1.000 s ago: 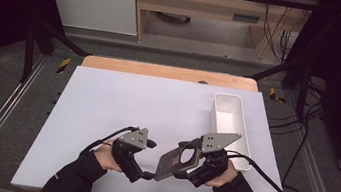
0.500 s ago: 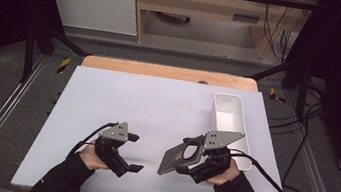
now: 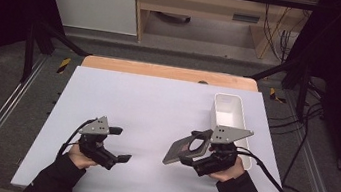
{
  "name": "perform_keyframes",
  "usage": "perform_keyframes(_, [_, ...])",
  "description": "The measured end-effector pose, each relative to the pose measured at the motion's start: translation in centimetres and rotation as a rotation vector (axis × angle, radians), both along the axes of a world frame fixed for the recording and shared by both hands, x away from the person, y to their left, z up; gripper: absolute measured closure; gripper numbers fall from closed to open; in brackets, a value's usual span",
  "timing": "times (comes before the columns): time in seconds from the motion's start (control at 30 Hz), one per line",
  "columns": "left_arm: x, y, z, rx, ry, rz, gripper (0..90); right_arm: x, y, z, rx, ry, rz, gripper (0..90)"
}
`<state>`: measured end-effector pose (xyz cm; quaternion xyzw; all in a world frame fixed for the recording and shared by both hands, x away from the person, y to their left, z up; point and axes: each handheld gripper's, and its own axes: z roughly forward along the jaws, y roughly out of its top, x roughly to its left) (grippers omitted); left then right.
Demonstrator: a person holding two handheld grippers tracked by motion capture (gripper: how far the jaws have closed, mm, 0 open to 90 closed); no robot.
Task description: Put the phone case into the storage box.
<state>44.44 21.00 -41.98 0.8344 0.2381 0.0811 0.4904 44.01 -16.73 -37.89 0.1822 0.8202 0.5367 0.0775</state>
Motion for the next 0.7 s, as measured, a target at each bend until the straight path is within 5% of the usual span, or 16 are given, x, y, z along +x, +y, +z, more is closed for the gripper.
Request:
perform_keyframes(0.43, [-0.3, 4.9, -0.8, -0.052, -0.029, 0.191, 0.1, 0.3, -0.6, 0.6, -0.01, 0.007, -0.093, 11.9])
perform_keyframes(0.7, [-0.3, 5.6, -1.1, -0.055, -0.028, 0.228, 0.2, 0.5, -1.0, 1.1, -0.005, 0.009, -0.151, 11.9])
